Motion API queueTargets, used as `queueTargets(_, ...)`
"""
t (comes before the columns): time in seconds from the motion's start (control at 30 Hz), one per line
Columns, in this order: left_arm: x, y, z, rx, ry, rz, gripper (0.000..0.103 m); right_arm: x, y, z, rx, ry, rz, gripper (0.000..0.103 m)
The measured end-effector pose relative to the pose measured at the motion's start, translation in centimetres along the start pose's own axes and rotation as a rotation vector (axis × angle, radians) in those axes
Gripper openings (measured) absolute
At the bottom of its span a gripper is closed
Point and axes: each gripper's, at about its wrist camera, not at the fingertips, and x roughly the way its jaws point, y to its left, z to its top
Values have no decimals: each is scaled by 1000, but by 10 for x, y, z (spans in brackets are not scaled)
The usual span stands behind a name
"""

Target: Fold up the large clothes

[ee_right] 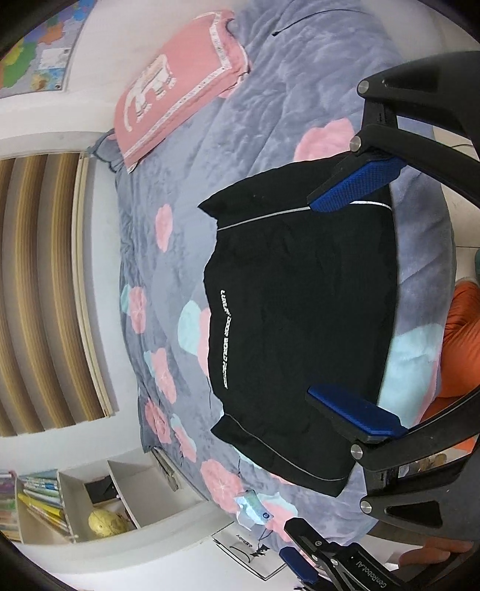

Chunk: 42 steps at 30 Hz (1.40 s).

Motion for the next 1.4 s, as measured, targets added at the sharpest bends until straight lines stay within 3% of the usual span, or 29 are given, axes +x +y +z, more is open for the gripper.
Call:
queueTargets(0.7, 34, -25, 3, 22, 70, -51, 75, 21, -21, 0, 48, 37, -38, 95)
queueTargets(1.4, 38, -33, 4, 29, 76, -19, 75, 31, -20, 1, 55, 59, -39, 95)
